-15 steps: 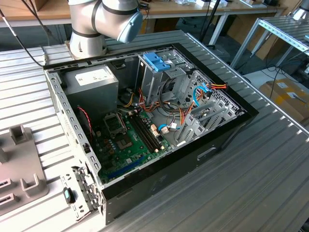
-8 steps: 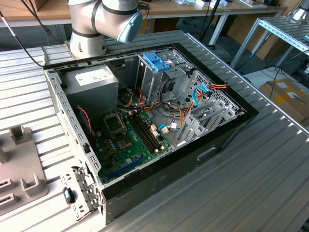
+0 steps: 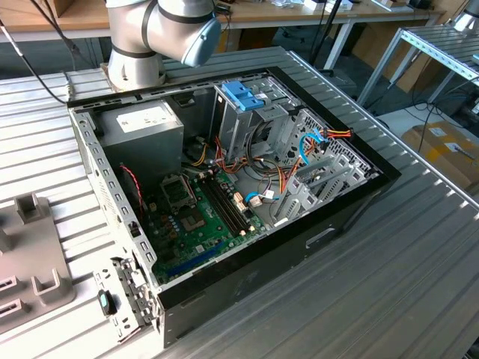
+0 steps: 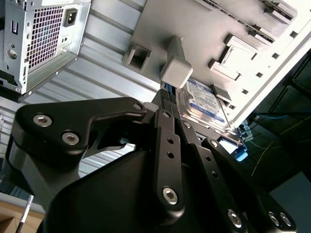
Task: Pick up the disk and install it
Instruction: 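Reach for the disk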
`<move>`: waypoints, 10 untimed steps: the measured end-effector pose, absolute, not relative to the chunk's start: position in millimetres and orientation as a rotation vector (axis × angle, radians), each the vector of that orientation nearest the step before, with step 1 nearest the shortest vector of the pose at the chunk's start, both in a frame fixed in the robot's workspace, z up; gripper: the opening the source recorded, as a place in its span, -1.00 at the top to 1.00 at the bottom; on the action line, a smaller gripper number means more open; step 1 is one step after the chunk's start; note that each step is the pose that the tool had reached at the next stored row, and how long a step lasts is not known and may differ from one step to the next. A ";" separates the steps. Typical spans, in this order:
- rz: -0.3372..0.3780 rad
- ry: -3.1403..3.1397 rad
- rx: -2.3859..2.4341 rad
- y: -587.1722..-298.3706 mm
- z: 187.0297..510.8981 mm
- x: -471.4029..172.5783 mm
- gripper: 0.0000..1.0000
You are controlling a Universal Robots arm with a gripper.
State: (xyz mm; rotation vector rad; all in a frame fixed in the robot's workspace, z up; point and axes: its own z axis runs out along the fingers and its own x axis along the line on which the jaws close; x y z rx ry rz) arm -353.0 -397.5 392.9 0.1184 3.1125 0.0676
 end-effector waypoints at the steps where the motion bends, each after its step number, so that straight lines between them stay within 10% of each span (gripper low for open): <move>1: 0.068 3.112 0.118 -397.5 392.9 -353.3 0.79; 10: 0.068 3.112 0.119 -397.4 392.8 -357.1 0.79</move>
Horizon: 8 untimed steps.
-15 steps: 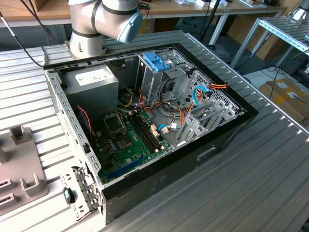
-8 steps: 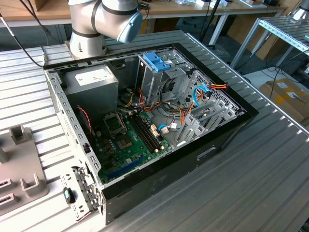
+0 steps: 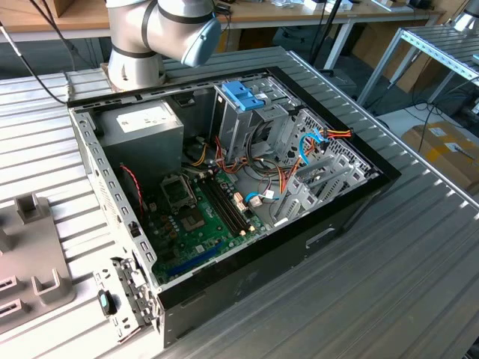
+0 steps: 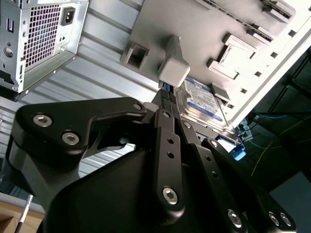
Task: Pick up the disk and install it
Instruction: 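Reach for the disk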
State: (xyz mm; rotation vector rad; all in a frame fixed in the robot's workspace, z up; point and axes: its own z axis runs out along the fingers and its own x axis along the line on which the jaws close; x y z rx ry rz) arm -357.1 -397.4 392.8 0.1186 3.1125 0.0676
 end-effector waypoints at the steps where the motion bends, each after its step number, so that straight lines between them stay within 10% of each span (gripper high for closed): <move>1: 0.068 3.112 0.119 -397.4 392.6 -360.6 0.79; 8: 0.068 3.112 0.119 -395.0 391.1 -390.2 0.79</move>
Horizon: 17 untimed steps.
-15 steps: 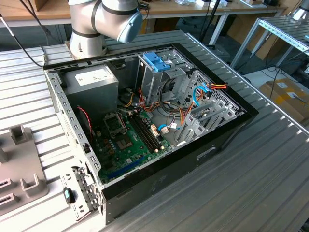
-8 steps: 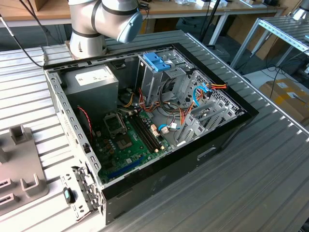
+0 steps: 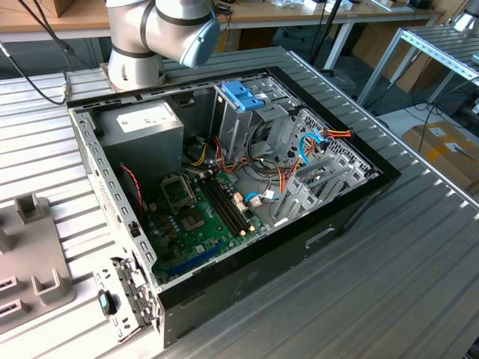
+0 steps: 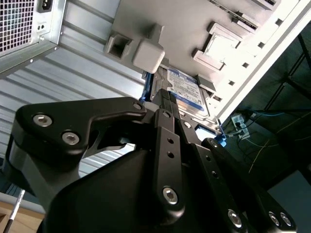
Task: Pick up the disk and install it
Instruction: 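Reach for the disk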
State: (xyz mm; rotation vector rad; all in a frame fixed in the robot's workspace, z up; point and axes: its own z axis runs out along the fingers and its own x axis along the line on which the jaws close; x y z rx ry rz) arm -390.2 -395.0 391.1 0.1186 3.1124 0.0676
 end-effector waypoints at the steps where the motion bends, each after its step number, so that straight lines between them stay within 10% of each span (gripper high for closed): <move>1: 0.068 3.112 0.119 -394.7 390.9 -392.5 0.79; 17: 0.065 3.166 0.122 -393.1 389.4 -393.0 0.79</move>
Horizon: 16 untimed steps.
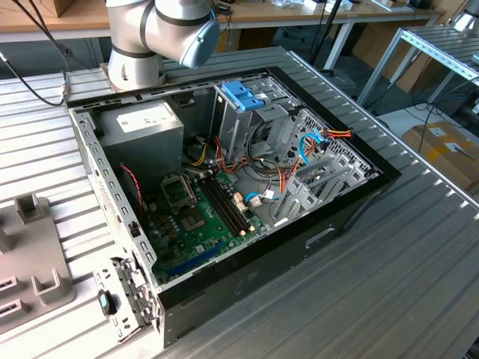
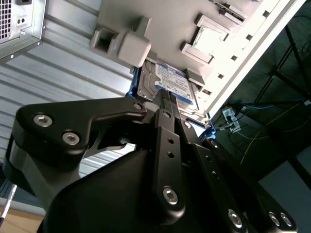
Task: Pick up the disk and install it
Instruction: 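Reach for the disk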
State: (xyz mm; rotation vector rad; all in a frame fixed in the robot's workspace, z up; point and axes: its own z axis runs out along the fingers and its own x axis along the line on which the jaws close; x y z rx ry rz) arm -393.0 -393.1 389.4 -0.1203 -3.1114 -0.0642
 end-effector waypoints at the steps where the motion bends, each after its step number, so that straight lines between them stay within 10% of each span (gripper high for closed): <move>1: -0.064 -3.111 -0.120 -392.1 389.2 -393.1 0.79; 16: -0.064 -3.111 -0.120 -375.7 385.1 -394.2 0.79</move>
